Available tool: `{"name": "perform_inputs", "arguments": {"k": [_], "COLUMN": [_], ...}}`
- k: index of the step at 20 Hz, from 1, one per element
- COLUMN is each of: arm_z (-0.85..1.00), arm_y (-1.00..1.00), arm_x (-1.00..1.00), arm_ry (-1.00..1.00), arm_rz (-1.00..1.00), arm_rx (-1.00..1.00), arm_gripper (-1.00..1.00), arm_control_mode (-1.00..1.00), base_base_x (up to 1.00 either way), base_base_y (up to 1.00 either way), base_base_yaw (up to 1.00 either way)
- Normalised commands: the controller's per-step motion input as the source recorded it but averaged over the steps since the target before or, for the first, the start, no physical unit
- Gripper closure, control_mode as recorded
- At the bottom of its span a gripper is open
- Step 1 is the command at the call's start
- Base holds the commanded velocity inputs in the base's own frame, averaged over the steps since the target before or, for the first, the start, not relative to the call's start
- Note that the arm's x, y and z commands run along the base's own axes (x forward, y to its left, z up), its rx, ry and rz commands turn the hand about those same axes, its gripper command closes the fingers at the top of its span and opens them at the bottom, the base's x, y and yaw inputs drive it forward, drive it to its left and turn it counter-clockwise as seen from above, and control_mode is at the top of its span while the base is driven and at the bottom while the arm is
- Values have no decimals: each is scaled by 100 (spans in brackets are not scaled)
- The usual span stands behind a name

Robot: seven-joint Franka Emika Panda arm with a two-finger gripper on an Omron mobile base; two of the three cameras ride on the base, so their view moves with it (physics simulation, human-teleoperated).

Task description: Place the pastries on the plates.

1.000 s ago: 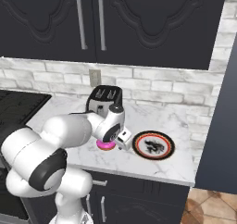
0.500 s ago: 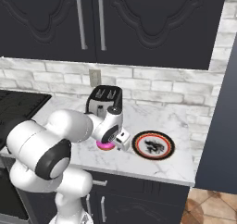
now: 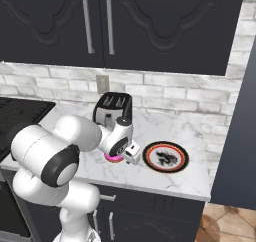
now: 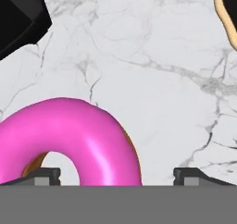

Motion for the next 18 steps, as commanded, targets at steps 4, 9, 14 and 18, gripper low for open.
{"name": "perform_inputs", "arguments": {"k": [4,9,14,18], "arm_z": [-3,0,43,81], "arm_y": [0,0,-15,-47], "arm_x": [0,0,0,0], "arm_ry": [0,0,-1,0], "arm_rz": [0,0,0,0], "arm_rx": [0,0,3,2], "arm_gripper": [100,100,100,100], "arm_control_mode": [-100,-100,-100,-100], "base_base_x": [0,0,0,0], "base_base_y": [0,0,0,0], "base_base_yaw": [0,0,0,0]}}
